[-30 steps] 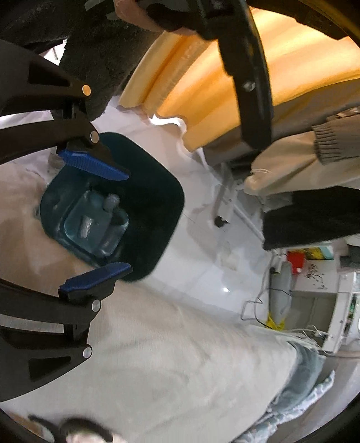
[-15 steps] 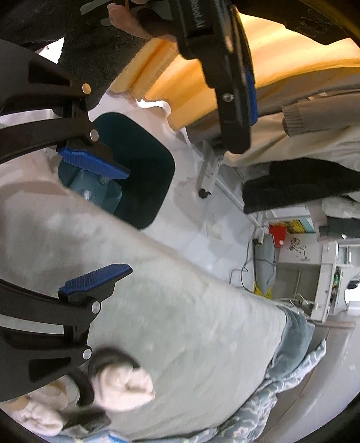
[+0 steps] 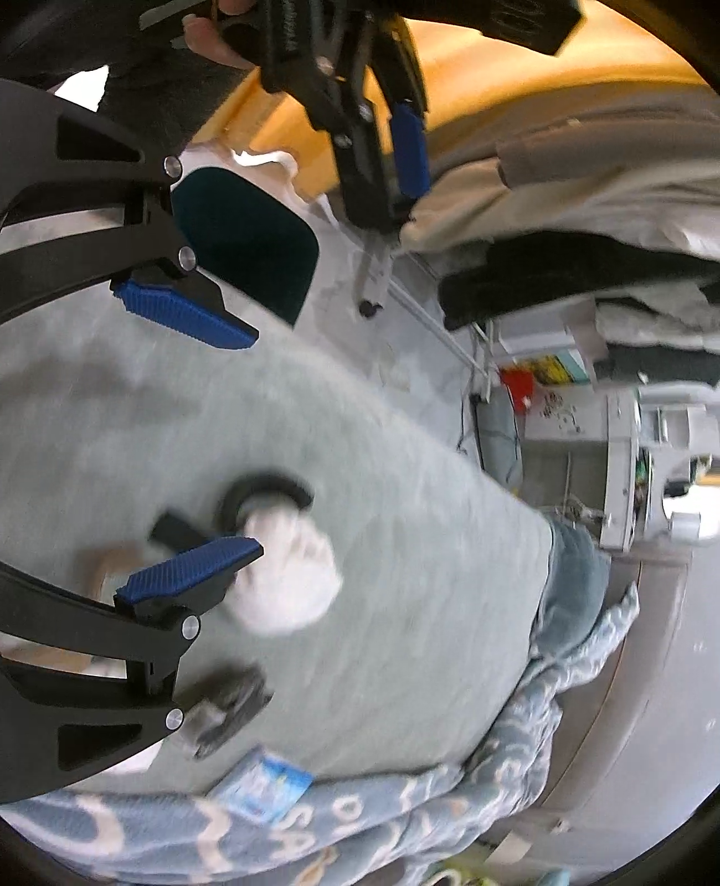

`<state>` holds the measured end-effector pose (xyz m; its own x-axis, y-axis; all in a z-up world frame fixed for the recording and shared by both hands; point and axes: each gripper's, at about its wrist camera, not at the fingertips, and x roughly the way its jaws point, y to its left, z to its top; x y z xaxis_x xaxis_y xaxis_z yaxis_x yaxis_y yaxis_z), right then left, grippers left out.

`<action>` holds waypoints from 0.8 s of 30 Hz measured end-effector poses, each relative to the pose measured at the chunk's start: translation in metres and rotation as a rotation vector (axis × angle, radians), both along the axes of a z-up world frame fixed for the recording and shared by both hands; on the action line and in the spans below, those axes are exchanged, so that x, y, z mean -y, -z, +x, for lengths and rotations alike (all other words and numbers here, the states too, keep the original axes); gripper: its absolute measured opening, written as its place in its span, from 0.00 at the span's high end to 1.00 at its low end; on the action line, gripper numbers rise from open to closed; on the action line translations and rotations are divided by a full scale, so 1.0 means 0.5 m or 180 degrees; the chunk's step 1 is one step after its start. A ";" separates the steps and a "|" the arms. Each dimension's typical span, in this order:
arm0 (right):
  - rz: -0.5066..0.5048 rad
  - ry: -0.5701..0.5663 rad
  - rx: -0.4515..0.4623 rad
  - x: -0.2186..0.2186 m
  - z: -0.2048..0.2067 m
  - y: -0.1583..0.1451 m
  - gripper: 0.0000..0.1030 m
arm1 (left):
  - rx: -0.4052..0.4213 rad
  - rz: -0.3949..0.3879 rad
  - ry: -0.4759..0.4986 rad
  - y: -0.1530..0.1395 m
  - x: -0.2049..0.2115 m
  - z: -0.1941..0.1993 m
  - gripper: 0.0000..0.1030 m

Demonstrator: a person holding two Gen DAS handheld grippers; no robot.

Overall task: Collect trash
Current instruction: 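Move the right tool back to the bed and grasp the white tissue ball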

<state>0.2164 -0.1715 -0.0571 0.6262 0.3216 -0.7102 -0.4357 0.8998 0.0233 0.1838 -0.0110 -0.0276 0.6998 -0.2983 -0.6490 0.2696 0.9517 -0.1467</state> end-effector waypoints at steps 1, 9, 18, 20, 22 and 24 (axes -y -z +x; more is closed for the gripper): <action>0.0014 0.0056 0.0002 0.019 0.000 -0.001 0.31 | 0.0021 0.0027 0.0024 0.000 0.013 -0.001 0.23; 0.0064 0.0343 0.0013 0.111 -0.010 0.001 0.30 | 0.0056 0.0041 0.0172 0.009 0.080 -0.006 0.19; 0.0154 0.0633 0.0001 0.207 -0.022 0.003 0.30 | 0.0046 -0.0021 0.0525 0.020 0.164 -0.017 0.17; 0.0190 0.0679 -0.0013 0.225 -0.025 0.006 0.30 | 0.0039 -0.0012 0.0632 0.026 0.190 -0.023 0.16; 0.0255 0.0734 -0.0051 0.247 -0.023 0.012 0.29 | 0.0027 0.0011 0.0710 0.032 0.210 -0.026 0.14; 0.0315 0.0786 -0.0097 0.264 -0.022 0.020 0.29 | 0.0002 0.0020 0.0793 0.040 0.232 -0.028 0.13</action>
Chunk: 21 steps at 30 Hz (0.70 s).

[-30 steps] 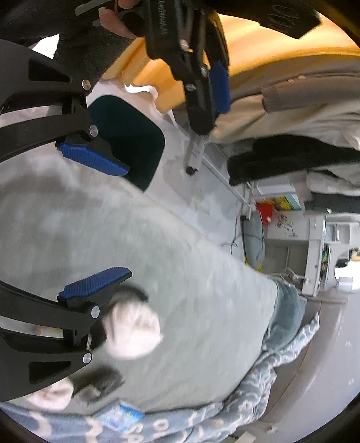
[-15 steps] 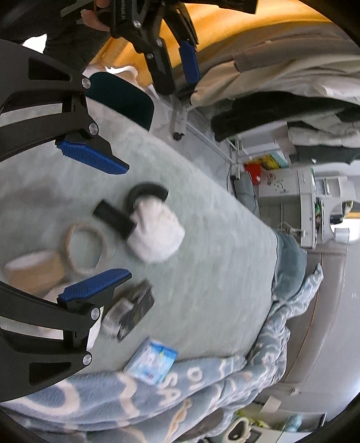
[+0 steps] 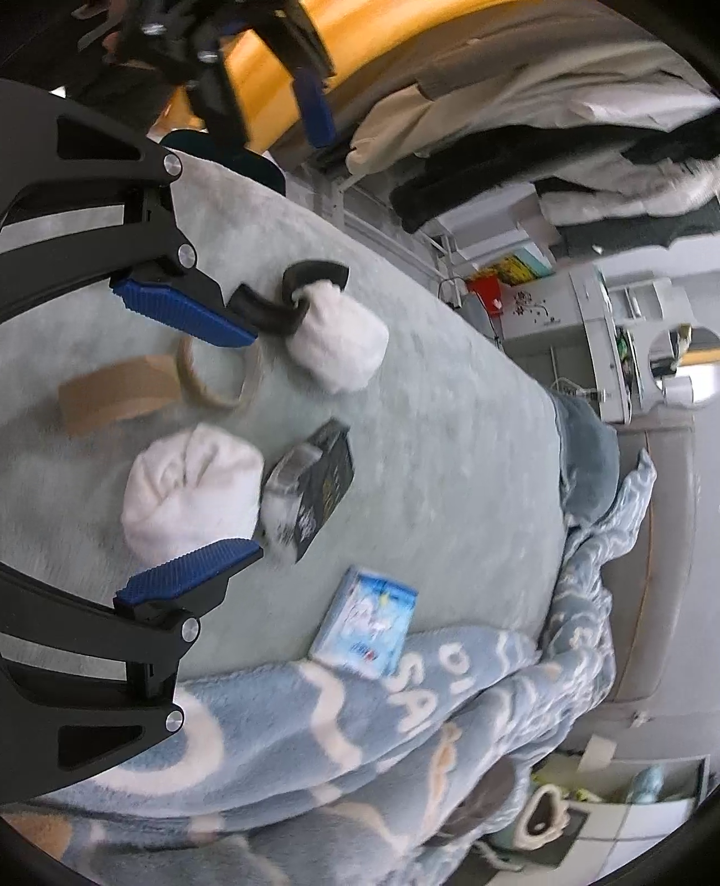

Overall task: Collect trash
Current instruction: 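Move the right tool back to the bed and grasp the white tissue ball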

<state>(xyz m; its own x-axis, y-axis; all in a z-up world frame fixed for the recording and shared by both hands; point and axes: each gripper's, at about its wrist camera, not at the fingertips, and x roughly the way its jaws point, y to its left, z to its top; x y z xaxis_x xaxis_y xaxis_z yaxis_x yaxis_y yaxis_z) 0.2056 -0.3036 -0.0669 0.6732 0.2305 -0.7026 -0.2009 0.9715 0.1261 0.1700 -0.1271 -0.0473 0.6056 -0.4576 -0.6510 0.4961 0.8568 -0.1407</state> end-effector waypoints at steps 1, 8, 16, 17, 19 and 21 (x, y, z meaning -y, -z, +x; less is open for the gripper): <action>0.0052 0.0029 -0.0038 0.011 0.002 0.007 0.29 | -0.0021 0.0002 0.0035 0.004 0.009 -0.001 0.13; 0.0540 0.0141 -0.0283 0.076 0.019 0.049 0.24 | -0.0142 -0.0032 0.0347 0.031 0.074 -0.011 0.11; 0.0716 0.0152 -0.0412 0.109 0.025 0.076 0.24 | -0.0300 -0.0034 0.0656 0.060 0.141 -0.019 0.12; 0.0697 0.0159 -0.0422 0.113 0.026 0.080 0.24 | -0.0321 -0.0017 0.0673 0.066 0.150 -0.019 0.12; 0.0697 0.0157 -0.0437 0.120 0.031 0.086 0.24 | -0.0366 -0.0008 0.0700 0.074 0.163 -0.018 0.12; 0.0744 0.0113 -0.0437 0.124 0.035 0.090 0.33 | -0.0427 -0.0013 0.0720 0.083 0.175 -0.015 0.12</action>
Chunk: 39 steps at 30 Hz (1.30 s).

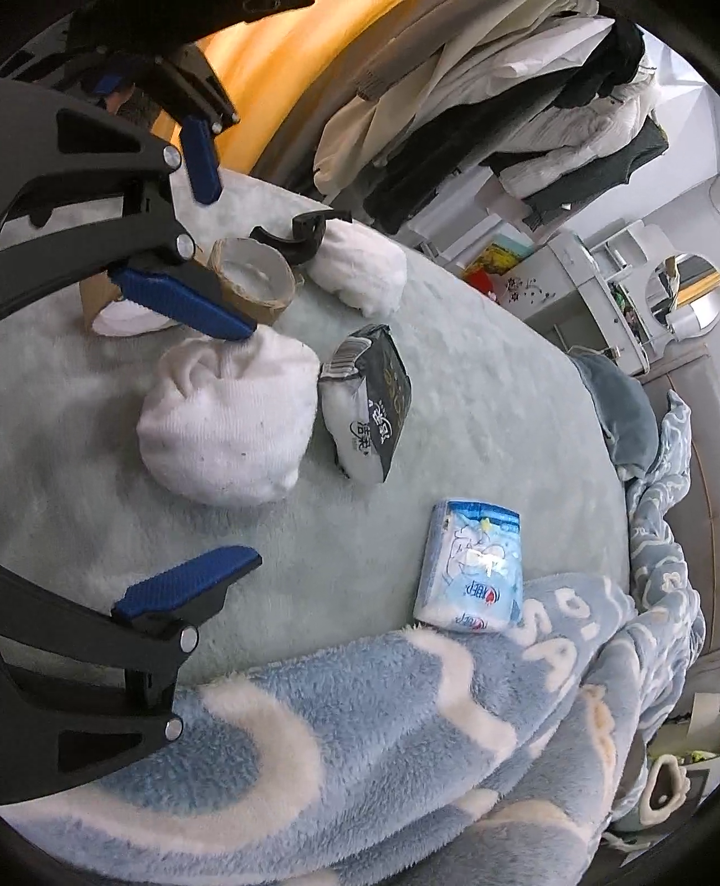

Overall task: Collect trash
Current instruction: 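Move the right tool back to the bed and grasp the white tissue ball, then grasp the brown tape roll with the left tool while the right holds the tissue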

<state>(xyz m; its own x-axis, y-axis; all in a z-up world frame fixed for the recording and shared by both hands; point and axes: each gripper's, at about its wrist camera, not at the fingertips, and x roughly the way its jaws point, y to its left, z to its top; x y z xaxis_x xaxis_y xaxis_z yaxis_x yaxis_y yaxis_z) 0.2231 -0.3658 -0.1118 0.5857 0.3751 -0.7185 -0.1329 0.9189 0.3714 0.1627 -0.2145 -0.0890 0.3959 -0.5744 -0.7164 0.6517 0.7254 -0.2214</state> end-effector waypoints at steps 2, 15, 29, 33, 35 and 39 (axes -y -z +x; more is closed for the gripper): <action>0.0086 -0.0037 0.0008 0.006 0.002 0.004 0.39 | -0.0053 -0.0014 0.0002 0.006 0.006 0.001 0.12; 0.0066 -0.0266 0.0172 0.008 -0.021 -0.022 0.64 | -0.0220 -0.0104 -0.0097 0.028 0.040 0.019 0.12; 0.0084 -0.0152 0.0338 0.050 -0.051 -0.048 0.64 | -0.0239 -0.0056 -0.0297 0.035 0.051 0.032 0.27; 0.0068 -0.0155 0.0341 0.055 -0.053 -0.048 0.64 | -0.0095 0.0175 -0.0328 0.035 0.065 0.028 0.40; 0.0050 -0.0153 0.0346 0.055 -0.054 -0.049 0.64 | -0.0071 0.0181 -0.0303 0.033 0.067 0.026 0.40; 0.0047 -0.0130 0.0388 0.051 -0.053 -0.060 0.64 | -0.0029 0.0147 -0.0276 0.023 0.065 0.023 0.41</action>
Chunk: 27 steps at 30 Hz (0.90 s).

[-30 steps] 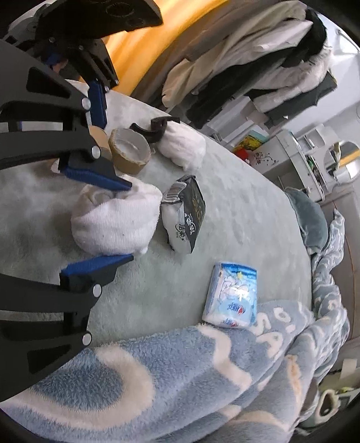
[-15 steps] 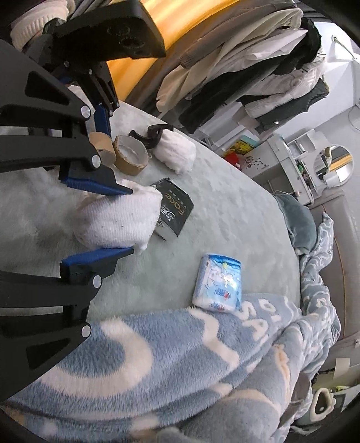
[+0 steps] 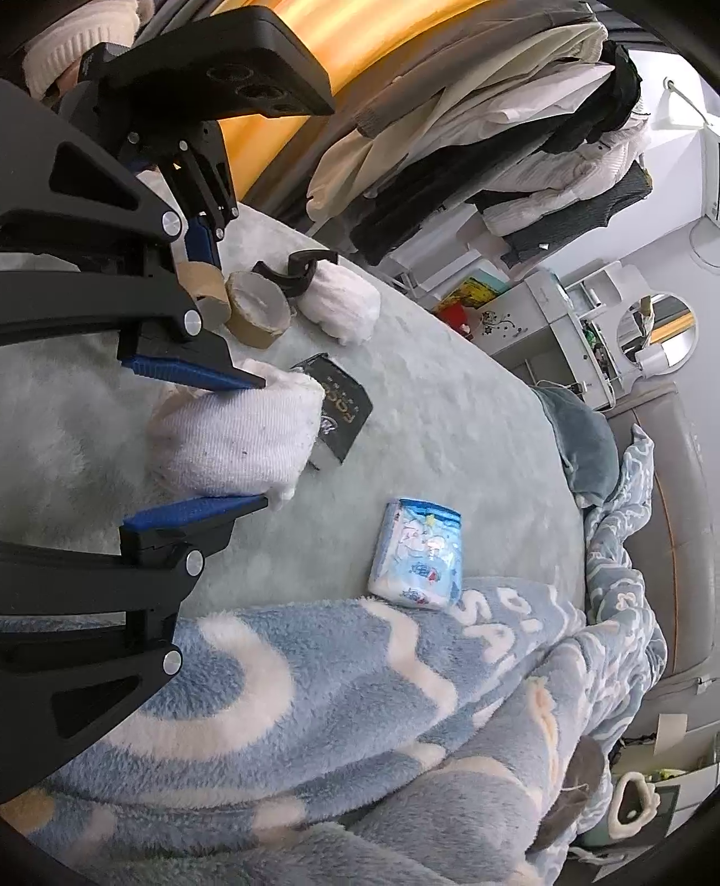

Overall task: Collect trash
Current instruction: 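Grasp the brown tape roll with the left tool while the right holds the tissue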

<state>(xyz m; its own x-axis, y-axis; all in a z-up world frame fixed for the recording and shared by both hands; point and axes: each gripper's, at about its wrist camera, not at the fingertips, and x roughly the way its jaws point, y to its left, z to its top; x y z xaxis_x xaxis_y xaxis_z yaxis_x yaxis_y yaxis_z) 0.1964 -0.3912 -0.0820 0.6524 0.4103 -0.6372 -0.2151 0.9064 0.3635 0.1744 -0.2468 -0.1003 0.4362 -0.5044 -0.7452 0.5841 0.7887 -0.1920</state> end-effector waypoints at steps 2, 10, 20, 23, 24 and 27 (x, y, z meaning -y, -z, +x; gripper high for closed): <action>0.0001 -0.0001 0.0023 -0.003 0.002 -0.005 0.64 | 0.0019 -0.0030 0.0003 -0.007 -0.006 -0.001 0.41; -0.0017 -0.0069 0.0102 -0.051 0.018 -0.030 0.64 | 0.0145 -0.0141 -0.0097 -0.043 -0.055 -0.006 0.41; -0.0043 -0.0156 0.0171 -0.117 0.043 -0.053 0.64 | 0.0290 -0.0132 -0.0356 -0.070 -0.141 0.004 0.40; -0.0062 -0.0221 0.0191 -0.146 0.049 -0.058 0.64 | 0.0329 -0.0108 -0.0459 -0.077 -0.169 0.008 0.40; -0.0073 -0.0245 0.0199 -0.155 0.051 -0.061 0.64 | 0.0332 -0.0101 -0.0486 -0.078 -0.178 0.009 0.40; -0.0104 -0.0325 0.0231 -0.190 0.058 -0.069 0.64 | 0.0334 -0.0065 -0.0567 -0.079 -0.204 0.014 0.40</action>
<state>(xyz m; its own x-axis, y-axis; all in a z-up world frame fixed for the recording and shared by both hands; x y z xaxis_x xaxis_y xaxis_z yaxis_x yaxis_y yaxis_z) 0.2253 -0.2961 -0.0476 0.6531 0.4568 -0.6039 -0.3315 0.8895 0.3143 0.1812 -0.1447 -0.0610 0.5944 -0.4269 -0.6815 0.4534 0.8778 -0.1544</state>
